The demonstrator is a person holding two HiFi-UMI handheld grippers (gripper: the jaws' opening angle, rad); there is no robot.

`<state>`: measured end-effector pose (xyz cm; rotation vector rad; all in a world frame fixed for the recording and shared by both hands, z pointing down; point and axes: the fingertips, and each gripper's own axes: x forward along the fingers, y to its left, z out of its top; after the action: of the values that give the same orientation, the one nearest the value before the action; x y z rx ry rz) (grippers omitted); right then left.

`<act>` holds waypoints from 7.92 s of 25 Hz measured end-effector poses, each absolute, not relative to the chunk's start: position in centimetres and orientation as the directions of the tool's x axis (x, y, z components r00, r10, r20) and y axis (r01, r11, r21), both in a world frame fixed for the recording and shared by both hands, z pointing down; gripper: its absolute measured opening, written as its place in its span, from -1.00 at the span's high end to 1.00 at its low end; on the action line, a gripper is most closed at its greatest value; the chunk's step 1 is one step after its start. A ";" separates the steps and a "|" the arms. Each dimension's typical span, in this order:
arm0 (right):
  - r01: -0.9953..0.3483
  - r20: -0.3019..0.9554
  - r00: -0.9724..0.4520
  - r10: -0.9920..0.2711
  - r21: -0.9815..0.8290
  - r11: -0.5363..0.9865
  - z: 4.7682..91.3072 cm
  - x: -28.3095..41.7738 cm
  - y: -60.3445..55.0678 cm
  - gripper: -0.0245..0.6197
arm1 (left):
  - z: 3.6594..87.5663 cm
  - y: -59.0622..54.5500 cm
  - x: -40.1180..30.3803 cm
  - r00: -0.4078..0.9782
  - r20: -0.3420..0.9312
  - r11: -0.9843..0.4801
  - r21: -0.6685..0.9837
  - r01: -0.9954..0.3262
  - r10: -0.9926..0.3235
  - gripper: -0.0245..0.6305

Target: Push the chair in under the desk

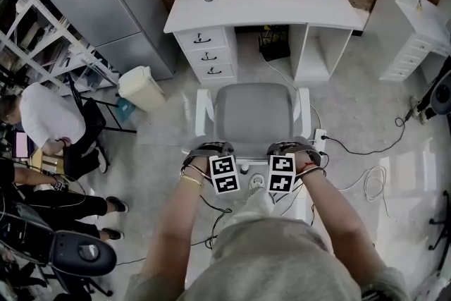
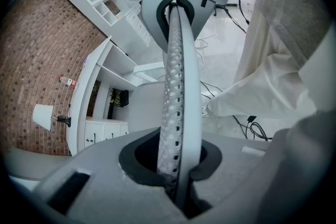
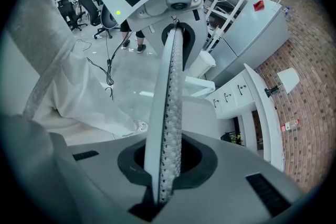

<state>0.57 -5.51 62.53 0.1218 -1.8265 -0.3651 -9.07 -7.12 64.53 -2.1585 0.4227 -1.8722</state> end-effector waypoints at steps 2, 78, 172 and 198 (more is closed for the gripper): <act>0.101 0.918 -0.286 -0.273 0.312 0.945 62.6 0.7 -5.9 0.85 | 64.6 -7.6 -8.9 0.131 0.916 -0.925 -0.376 -0.050 -0.379 0.77; -0.003 0.926 -0.235 -0.296 0.303 0.953 63.0 3.5 -20.7 0.86 | 64.8 -23.3 -6.0 0.169 0.913 -0.923 -0.383 0.042 -0.371 0.77; 0.000 0.927 -0.231 -0.297 0.305 0.952 63.0 6.5 -35.0 0.86 | 64.8 -37.6 -3.1 0.163 0.914 -0.923 -0.383 0.041 -0.372 0.78; 0.031 0.926 -0.243 -0.290 0.306 0.952 62.6 7.1 -37.8 0.86 | 64.5 -40.1 -2.5 0.154 0.917 -0.927 -0.375 0.022 -0.368 0.79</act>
<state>7.07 -37.79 62.55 0.1922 -1.7948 -0.3034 -2.46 -40.06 64.47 -2.1350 0.3332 -1.8366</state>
